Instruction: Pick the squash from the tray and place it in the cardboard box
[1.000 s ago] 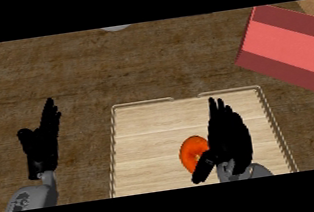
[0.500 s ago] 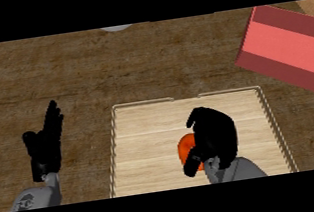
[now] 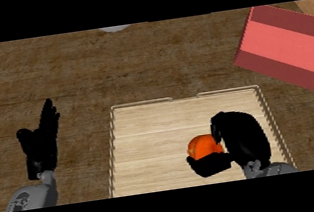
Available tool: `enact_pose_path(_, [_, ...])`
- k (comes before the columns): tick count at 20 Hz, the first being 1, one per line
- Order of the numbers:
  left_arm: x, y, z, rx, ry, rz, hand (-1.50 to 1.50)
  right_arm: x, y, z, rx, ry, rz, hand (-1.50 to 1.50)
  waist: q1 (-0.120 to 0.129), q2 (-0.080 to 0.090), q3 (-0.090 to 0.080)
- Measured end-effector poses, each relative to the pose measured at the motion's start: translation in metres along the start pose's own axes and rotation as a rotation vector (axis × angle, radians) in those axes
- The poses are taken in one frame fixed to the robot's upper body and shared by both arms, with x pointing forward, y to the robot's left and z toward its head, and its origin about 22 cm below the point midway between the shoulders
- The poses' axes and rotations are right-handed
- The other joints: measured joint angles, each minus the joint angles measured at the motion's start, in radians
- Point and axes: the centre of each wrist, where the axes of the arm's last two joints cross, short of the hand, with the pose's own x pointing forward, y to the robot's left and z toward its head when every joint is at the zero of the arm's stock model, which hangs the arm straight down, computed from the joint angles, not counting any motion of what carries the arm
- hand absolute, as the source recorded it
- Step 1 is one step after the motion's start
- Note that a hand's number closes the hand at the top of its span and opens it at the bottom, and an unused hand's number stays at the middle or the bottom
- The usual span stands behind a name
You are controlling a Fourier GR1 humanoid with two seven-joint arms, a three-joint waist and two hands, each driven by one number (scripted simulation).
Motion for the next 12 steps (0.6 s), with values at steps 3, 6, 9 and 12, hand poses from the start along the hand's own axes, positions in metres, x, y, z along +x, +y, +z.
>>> enact_pose_path(3, [0.002,-0.003,0.006,-0.005,0.002,0.001,0.00,-0.024,-0.002,0.001,-0.009,-0.043,0.032,1.50,0.002,0.001,0.000])
enact_pose_path(6, [0.000,-0.003,0.010,-0.006,0.000,-0.002,0.00,-0.035,-0.014,0.005,-0.038,-0.074,0.066,1.50,0.002,0.004,0.001])
enact_pose_path(9, [-0.004,0.001,0.009,-0.004,-0.001,0.000,0.00,-0.037,-0.030,0.019,-0.087,-0.108,0.086,1.50,0.000,0.005,0.001])
enact_pose_path(12, [-0.003,-0.004,0.005,-0.006,0.001,0.004,0.00,-0.036,-0.051,0.037,-0.155,-0.142,0.085,1.50,-0.003,0.006,0.001])
